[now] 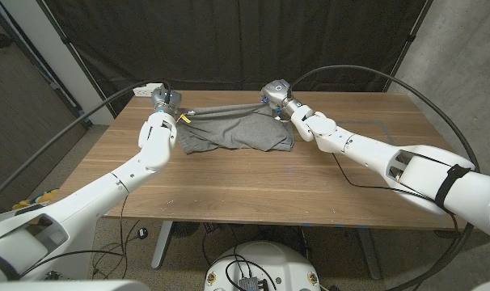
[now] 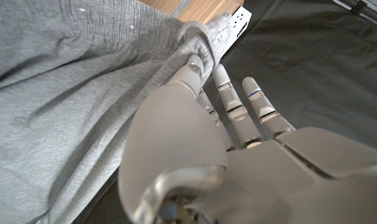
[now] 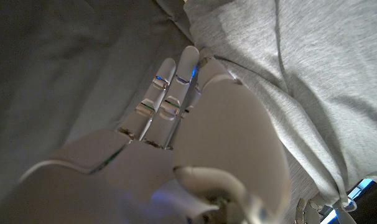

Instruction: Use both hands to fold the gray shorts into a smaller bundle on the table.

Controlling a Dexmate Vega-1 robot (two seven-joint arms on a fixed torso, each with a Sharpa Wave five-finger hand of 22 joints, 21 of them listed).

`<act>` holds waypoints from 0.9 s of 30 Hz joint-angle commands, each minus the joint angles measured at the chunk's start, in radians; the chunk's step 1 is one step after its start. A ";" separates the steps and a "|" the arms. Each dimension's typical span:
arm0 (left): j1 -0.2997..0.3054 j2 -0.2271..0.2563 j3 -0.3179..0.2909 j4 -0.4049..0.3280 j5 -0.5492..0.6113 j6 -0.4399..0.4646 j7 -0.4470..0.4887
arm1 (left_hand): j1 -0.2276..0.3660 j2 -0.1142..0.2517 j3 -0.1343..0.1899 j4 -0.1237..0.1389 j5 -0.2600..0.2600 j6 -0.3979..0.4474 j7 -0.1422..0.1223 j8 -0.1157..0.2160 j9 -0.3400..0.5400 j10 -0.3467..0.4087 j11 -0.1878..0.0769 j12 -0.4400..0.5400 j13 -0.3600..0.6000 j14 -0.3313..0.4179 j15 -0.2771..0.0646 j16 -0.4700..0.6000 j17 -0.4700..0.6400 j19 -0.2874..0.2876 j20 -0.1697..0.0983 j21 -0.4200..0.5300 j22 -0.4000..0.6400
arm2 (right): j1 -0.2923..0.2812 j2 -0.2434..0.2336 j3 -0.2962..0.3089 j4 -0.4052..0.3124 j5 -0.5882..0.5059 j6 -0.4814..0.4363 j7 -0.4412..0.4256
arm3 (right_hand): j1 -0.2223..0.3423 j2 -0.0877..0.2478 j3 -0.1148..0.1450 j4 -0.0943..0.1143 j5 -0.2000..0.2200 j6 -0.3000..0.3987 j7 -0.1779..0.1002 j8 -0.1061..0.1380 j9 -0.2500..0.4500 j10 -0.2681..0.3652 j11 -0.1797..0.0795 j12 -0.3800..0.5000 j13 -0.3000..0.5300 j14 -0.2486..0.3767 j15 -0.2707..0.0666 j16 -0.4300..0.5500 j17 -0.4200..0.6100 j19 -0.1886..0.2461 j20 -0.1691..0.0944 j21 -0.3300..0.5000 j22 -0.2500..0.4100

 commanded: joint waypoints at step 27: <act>-0.171 -0.072 0.236 0.219 -0.053 0.070 -0.125 | -0.384 0.026 0.082 0.223 0.012 -0.684 0.066 -0.275 -0.041 -0.620 0.125 -0.274 -0.271 -0.372 0.003 -0.218 -0.243 -0.168 0.046 0.075 -0.030 | 0.034 0.002 -0.127 -0.041 0.115 -0.215 0.157 | -0.130 0.027 0.048 0.089 -0.017 -0.332 -0.049 -0.154 -0.045 -0.301 0.003 -0.288 -0.155 -0.228 -0.060 -0.403 -0.360 -0.109 0.020 0.108 -0.032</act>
